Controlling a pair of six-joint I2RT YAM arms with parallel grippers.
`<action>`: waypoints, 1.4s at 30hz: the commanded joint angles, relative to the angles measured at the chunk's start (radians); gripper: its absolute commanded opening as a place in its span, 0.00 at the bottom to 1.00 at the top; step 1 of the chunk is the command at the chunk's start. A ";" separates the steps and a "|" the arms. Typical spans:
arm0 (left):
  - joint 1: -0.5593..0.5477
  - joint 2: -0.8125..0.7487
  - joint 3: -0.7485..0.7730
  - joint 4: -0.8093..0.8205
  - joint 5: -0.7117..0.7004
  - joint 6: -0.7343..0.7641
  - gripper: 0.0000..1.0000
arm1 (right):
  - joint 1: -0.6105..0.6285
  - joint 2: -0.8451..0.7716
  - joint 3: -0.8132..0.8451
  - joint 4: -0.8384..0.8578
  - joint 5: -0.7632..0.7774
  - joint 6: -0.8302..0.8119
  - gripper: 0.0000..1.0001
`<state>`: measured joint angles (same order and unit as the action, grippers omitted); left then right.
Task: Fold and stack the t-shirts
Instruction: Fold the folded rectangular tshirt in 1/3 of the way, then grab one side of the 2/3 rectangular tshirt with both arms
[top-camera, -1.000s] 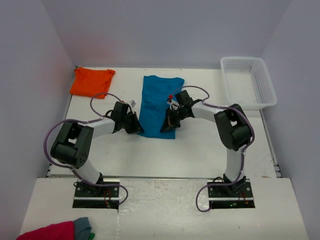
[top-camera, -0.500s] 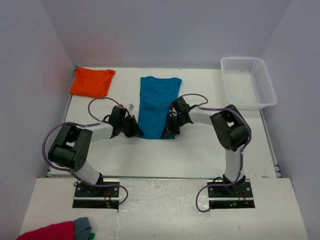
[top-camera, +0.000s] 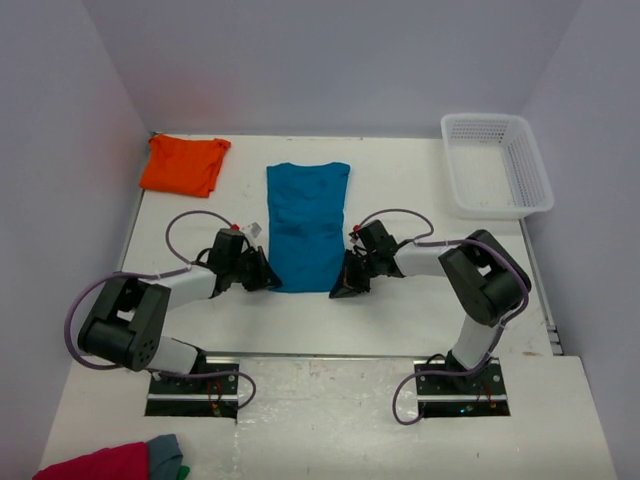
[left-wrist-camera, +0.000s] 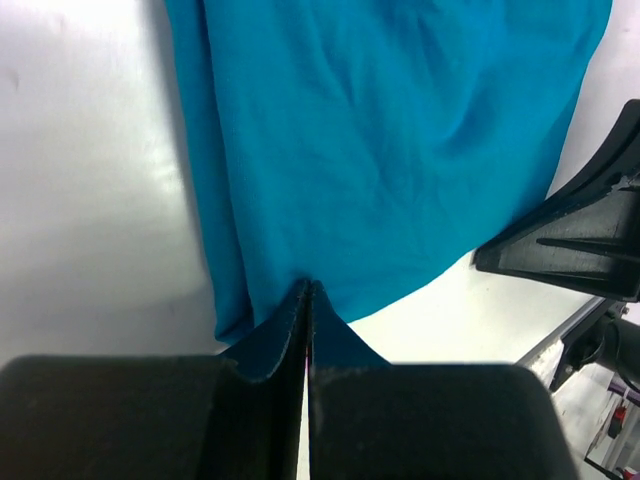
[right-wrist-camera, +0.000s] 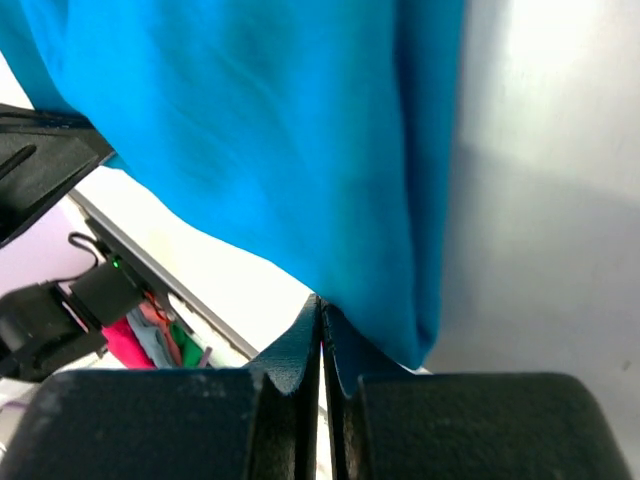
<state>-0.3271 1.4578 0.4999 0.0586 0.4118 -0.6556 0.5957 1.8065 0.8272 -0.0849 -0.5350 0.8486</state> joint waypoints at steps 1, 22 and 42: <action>0.002 -0.048 -0.079 -0.109 -0.045 0.001 0.00 | 0.039 0.037 -0.130 -0.105 0.210 -0.019 0.00; -0.064 -0.186 0.270 -0.275 -0.074 0.027 0.00 | 0.162 -0.236 0.383 -0.566 0.501 -0.278 0.22; 0.045 0.205 0.445 -0.183 -0.033 0.039 0.00 | -0.017 0.326 0.857 -0.585 0.287 -0.388 0.00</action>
<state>-0.3065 1.6569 0.9092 -0.1574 0.3637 -0.6350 0.5827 2.1170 1.6310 -0.6411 -0.2066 0.4770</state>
